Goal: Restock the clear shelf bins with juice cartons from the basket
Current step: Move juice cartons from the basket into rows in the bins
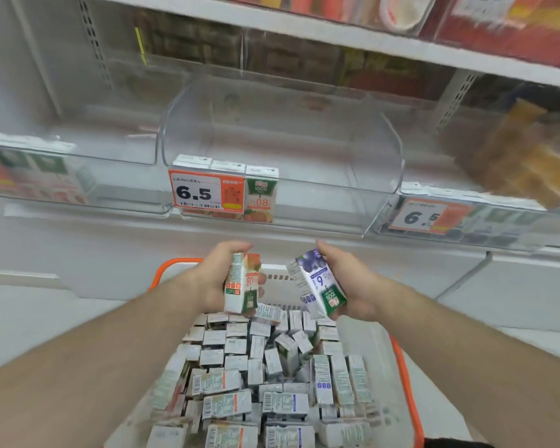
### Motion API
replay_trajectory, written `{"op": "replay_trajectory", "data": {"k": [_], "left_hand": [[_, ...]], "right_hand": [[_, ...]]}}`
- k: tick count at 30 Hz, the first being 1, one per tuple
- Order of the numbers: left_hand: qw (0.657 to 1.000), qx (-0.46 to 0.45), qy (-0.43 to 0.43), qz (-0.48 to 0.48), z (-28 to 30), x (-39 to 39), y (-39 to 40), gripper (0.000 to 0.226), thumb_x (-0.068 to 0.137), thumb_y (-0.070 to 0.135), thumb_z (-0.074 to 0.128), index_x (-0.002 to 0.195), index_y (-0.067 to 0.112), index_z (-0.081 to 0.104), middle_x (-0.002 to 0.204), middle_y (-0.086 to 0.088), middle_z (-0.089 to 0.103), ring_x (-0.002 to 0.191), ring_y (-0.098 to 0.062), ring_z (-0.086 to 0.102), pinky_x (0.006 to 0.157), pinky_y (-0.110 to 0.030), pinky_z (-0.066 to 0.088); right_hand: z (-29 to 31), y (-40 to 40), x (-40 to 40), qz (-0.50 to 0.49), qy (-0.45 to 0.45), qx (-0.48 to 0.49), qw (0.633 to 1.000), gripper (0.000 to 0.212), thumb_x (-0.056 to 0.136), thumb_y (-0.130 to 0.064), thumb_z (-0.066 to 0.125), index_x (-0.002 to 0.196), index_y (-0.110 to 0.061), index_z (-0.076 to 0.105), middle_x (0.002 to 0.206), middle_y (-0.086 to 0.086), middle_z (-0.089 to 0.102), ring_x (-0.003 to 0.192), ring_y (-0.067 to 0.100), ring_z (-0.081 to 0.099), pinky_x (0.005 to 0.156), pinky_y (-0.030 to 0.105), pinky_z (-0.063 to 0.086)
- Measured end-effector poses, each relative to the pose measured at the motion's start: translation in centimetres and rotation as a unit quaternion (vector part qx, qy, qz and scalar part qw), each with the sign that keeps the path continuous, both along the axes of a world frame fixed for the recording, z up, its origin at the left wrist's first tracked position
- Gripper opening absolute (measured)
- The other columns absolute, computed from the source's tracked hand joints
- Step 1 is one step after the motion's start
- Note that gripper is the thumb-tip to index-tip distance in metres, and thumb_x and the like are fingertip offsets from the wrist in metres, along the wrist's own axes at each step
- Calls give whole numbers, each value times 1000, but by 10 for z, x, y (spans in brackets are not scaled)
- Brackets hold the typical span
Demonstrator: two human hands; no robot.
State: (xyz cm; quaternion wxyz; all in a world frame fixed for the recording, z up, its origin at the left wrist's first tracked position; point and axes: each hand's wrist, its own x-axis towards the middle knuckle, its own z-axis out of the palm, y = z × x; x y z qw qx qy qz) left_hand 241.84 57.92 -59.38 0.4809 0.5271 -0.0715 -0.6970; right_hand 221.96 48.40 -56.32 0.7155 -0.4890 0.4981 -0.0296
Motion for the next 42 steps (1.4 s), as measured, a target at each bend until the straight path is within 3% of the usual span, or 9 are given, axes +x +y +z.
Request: {"op": "replay_trajectory", "data": {"k": [3,7,14,18,22,25,31,36,42], "left_hand": [[998,-56,-2,-12,50,-13,2,20,79,24,53,64,11,52,66,-12,52,56,-25,55,62,-31,52],[993,-115,-9,-30,93,-22,13,15,79,15,51,66,9,54,65,-16,54,58,-28,57,70,-37,53],[968,-156,-192,-29,98,-34,13,22,82,-11,52,90,8,61,91,-15,72,63,-26,66,63,-33,50],[836,-191,-490,-156,94,-45,16,10,89,12,65,97,18,63,94,-5,67,69,-15,62,68,-29,50],[636,-208,-687,-283,105,-71,24,54,74,63,69,120,42,50,94,18,61,87,-5,59,78,-28,48],[569,-231,-751,-243,102,-85,23,48,76,64,66,117,41,52,102,17,66,96,-11,60,77,-29,44],[782,-317,-507,-178,81,-72,20,39,82,33,78,109,52,56,109,33,65,105,12,58,90,-13,45],[813,-323,-467,-126,76,-76,16,43,84,23,75,107,50,52,96,48,60,97,23,55,79,1,38],[798,-292,-522,-69,78,-107,12,33,80,44,75,98,63,55,102,26,68,95,6,61,84,-26,51]], "right_hand": [[47,6,-18,12,-53,-18,998,50,96,-59,37,90,-18,65,68,5,62,50,20,57,39,19,37],[80,21,-39,28,-53,-126,990,15,85,-2,53,95,-10,62,73,10,60,48,19,53,42,23,36],[88,32,-53,130,173,-499,839,85,71,-10,79,142,-34,39,101,-5,57,87,16,61,74,34,56],[91,36,-61,182,152,-583,778,92,74,-17,75,147,-41,26,99,-12,60,98,18,54,84,36,49],[97,41,-60,222,158,-636,722,89,81,-20,71,152,-36,20,103,-15,58,104,11,39,103,31,31],[101,45,-57,206,125,-652,719,93,77,-27,76,151,-41,21,104,-12,56,105,11,39,102,29,33],[102,46,-70,145,20,-671,727,96,73,-31,84,137,-58,18,119,-32,46,120,-1,40,107,25,28],[96,44,-81,101,27,-645,757,86,71,-34,82,137,-53,30,125,-27,47,111,-3,45,98,18,34],[95,55,-75,-7,46,-610,791,70,73,-49,77,135,-37,48,113,-24,50,94,-2,52,74,6,36]]}}
